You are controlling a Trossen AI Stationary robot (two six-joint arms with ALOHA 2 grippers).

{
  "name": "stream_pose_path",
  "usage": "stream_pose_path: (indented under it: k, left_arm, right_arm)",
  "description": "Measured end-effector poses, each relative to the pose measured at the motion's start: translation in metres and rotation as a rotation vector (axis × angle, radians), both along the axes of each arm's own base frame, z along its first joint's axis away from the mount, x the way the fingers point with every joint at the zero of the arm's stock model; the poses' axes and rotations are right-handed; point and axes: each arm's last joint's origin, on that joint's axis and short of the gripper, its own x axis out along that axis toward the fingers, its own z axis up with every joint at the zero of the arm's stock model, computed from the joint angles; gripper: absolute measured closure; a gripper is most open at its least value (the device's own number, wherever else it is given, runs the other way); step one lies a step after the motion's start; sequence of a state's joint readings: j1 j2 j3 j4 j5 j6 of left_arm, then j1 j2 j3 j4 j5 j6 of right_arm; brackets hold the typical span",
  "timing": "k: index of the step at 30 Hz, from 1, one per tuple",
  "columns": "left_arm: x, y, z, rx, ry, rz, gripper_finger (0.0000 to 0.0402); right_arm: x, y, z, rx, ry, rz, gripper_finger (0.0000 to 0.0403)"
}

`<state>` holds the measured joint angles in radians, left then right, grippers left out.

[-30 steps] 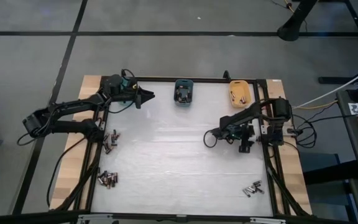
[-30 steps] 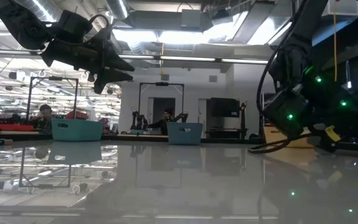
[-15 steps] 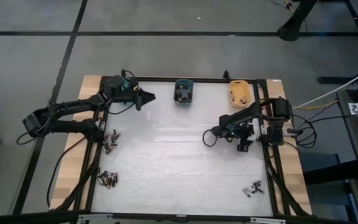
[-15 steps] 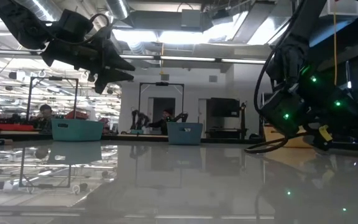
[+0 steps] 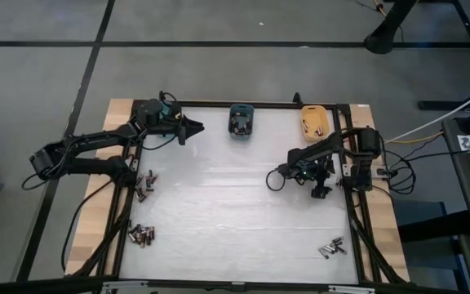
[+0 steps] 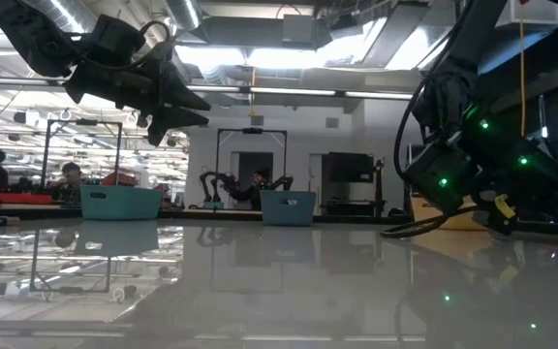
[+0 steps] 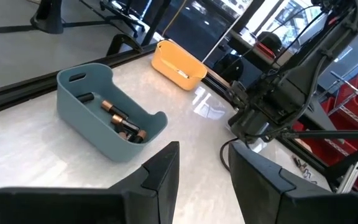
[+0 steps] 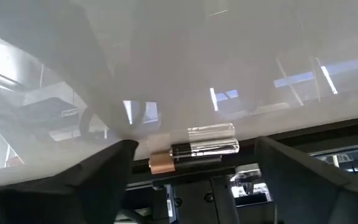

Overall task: Sort batteries
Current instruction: Put the silver battery into the yellow bin

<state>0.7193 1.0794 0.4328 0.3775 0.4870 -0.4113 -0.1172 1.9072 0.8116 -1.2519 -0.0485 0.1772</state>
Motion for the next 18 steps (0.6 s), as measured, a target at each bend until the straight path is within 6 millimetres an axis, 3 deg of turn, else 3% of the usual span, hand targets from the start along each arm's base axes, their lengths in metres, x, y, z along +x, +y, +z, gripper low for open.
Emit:
stream_pose_path:
  k: [6,18]
  left_arm:
    - [0.000,0.000,0.000,0.001,0.000,0.000,0.0273]
    - [0.000,0.000,0.000,-0.007,-0.002,0.002,0.0273]
  right_arm:
    - [-0.002,-0.012,-0.001,0.105,-0.028,-0.066,0.0023]
    - [-0.014,-0.025,-0.005,0.104,-0.010,-0.088,0.0042]
